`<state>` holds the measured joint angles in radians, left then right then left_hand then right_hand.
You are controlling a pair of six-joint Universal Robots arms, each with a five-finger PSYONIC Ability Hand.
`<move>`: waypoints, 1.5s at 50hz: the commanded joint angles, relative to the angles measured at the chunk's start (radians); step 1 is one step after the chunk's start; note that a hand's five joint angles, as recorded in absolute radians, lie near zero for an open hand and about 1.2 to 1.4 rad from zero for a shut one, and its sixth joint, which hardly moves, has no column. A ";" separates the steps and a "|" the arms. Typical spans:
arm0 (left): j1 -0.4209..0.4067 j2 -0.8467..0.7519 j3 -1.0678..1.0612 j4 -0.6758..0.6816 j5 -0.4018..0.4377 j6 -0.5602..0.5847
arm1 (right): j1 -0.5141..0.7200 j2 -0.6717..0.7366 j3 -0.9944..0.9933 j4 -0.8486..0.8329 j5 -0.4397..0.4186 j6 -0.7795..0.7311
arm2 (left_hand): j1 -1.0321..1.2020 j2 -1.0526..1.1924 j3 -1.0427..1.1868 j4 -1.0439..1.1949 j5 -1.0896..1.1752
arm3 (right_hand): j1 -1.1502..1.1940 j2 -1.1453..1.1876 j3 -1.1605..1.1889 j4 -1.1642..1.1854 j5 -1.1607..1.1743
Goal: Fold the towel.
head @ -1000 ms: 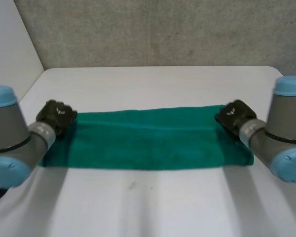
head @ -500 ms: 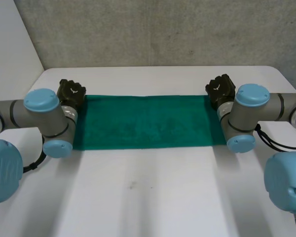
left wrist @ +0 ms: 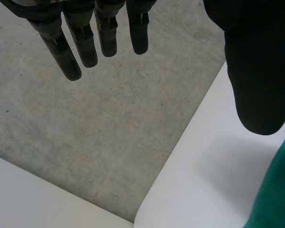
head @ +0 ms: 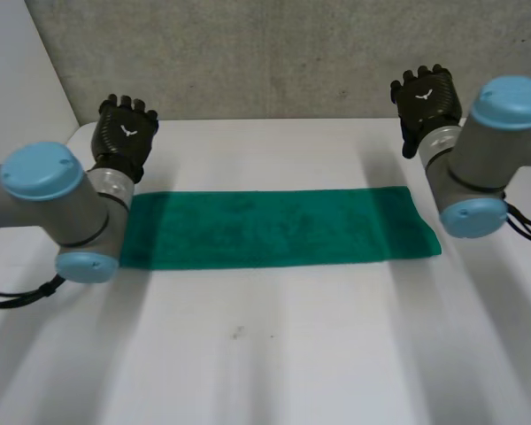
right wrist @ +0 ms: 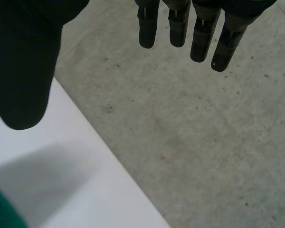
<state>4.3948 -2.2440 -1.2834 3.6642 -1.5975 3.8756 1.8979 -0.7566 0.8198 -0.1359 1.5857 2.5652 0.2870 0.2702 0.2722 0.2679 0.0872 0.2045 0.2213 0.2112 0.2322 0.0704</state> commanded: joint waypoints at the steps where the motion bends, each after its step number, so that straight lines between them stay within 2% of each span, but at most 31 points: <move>1: 0.018 0.213 -0.226 -0.079 0.013 -0.206 | -0.039 -0.194 0.220 0.223 -0.006 0.026 | -0.035 -0.019 -0.021 -0.016 -0.010 | -0.030 -0.047 -0.037 -0.058 -0.070; 6: 0.045 0.287 -0.307 -0.151 0.033 -0.363 | -0.071 -0.208 0.297 0.338 -0.027 0.105 | -0.035 -0.019 -0.021 -0.016 -0.010 | 0.059 0.043 0.053 0.032 0.019; 10: 0.057 0.322 -0.353 -0.182 0.068 -0.433 | -0.102 -0.202 0.347 0.344 -0.101 0.138 | -0.029 -0.013 -0.015 -0.010 -0.004 | 0.218 0.201 0.211 0.190 0.177; 12: 0.057 0.328 -0.369 -0.184 0.079 -0.444 | -0.117 -0.198 0.366 0.341 -0.150 0.141 | -0.029 -0.013 -0.015 -0.010 -0.004 | 0.315 0.298 0.308 0.287 0.274; 16: 0.058 0.331 -0.408 -0.184 0.082 -0.447 | -0.141 -0.163 0.371 0.320 -0.196 0.145 | -0.032 -0.016 -0.018 -0.013 -0.007 | 0.344 0.327 0.338 0.317 0.304; 20: 0.060 0.331 -0.430 -0.184 0.080 -0.447 | -0.149 -0.093 0.368 0.257 -0.196 0.144 | -0.029 -0.013 -0.015 -0.010 -0.004 | 0.347 0.330 0.341 0.320 0.307; 30: 0.061 0.328 -0.441 -0.177 0.079 -0.449 | -0.163 -0.037 0.361 0.214 -0.194 0.136 | -0.032 -0.016 -0.018 -0.013 -0.007 | 0.403 0.386 0.396 0.375 0.363; 34: 0.061 0.328 -0.442 -0.176 0.080 -0.447 | -0.163 -0.009 0.355 0.197 -0.194 0.135 | -0.032 -0.016 -0.018 -0.013 -0.007 | 0.576 0.559 0.569 0.548 0.535; 35: 0.061 0.328 -0.441 -0.174 0.080 -0.447 | -0.169 -0.003 0.352 0.179 -0.188 0.135 | -0.032 -0.016 -0.018 -0.013 -0.007 | 0.855 0.838 0.849 0.828 0.815; 37: 0.061 0.328 -0.442 -0.174 0.080 -0.447 | -0.177 0.000 0.351 0.168 -0.179 0.130 | -0.032 -0.016 -0.018 -0.013 -0.007 | 1.188 1.171 1.181 1.160 1.147; 42: 0.061 0.328 -0.442 -0.174 0.080 -0.446 | -0.211 0.005 0.329 0.165 -0.098 0.106 | -0.032 -0.016 -0.018 -0.013 -0.007 | 1.192 1.175 1.185 1.164 1.151; 43: 0.061 0.328 -0.442 -0.174 0.080 -0.446 | -0.224 0.006 0.319 0.167 -0.063 0.080 | -0.032 -0.016 -0.018 -0.013 -0.007 | 1.192 1.175 1.185 1.164 1.151; 46: 0.061 0.328 -0.444 -0.174 0.080 -0.446 | -0.243 0.006 0.318 0.160 -0.032 0.046 | -0.035 -0.019 -0.021 -0.016 -0.010 | 1.192 1.175 1.185 1.164 1.151; 47: 0.061 0.330 -0.444 -0.174 0.080 -0.446 | -0.281 0.000 0.318 0.163 -0.007 -0.011 | -0.035 -0.019 -0.021 -0.016 -0.010 | 1.192 1.175 1.185 1.164 1.151; 50: 0.063 0.330 -0.445 -0.176 0.080 -0.446 | -0.316 -0.006 0.317 0.167 0.007 -0.057 | -0.035 -0.019 -0.021 -0.016 -0.010 | 1.192 1.175 1.185 1.164 1.151; 51: 0.065 0.330 -0.445 -0.177 0.080 -0.446 | -0.360 -0.009 0.309 0.168 0.019 -0.136 | -0.035 -0.019 -0.021 -0.016 -0.010 | 1.192 1.175 1.185 1.164 1.151; 53: 0.065 0.330 -0.447 -0.180 0.079 -0.446 | -0.381 -0.013 0.303 0.167 0.025 -0.193 | -0.035 -0.019 -0.021 -0.016 -0.010 | 1.192 1.175 1.185 1.164 1.151; 59: 0.063 0.342 -0.467 -0.184 0.076 -0.444 | -0.388 -0.081 0.269 0.160 0.023 -0.303 | -0.038 -0.021 -0.023 -0.019 -0.013 | 1.192 1.175 1.185 1.164 1.151; 63: 0.063 0.356 -0.473 -0.184 0.076 -0.444 | -0.326 -0.135 0.249 0.157 0.005 -0.296 | -0.038 -0.021 -0.023 -0.019 -0.013 | 1.192 1.175 1.185 1.164 1.151; 66: 0.063 0.357 -0.475 -0.185 0.076 -0.444 | -0.183 -0.139 0.225 0.150 -0.045 -0.295 | -0.041 -0.024 -0.026 -0.022 -0.016 | 1.192 1.175 1.185 1.164 1.151; 67: 0.061 0.362 -0.475 -0.185 0.074 -0.444 | -0.078 -0.139 0.214 0.141 -0.108 -0.298 | -0.041 -0.024 -0.026 -0.022 -0.016 | 1.192 1.175 1.185 1.164 1.151; 72: 0.061 0.380 -0.475 -0.185 0.073 -0.446 | 0.081 -0.142 0.214 0.104 -0.225 -0.298 | -0.038 -0.021 -0.023 -0.019 -0.013 | 1.192 1.175 1.185 1.164 1.151; 74: 0.060 0.386 -0.475 -0.185 0.073 -0.446 | 0.183 -0.133 0.214 0.069 -0.278 -0.299 | -0.038 -0.021 -0.023 -0.019 -0.013 | 1.192 1.175 1.185 1.164 1.151; 75: 0.060 0.389 -0.475 -0.184 0.073 -0.444 | 0.184 -0.133 0.214 0.068 -0.279 -0.299 | -0.038 -0.021 -0.023 -0.019 -0.013 | 1.192 1.175 1.185 1.164 1.151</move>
<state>4.4561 -1.8693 -1.7587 3.4790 -1.5242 3.4307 1.9271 -0.9010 1.0333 -0.0221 1.4011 2.2654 0.2870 0.2680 0.2722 0.2615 0.0798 0.9678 1.1806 1.1839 1.1898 0.9847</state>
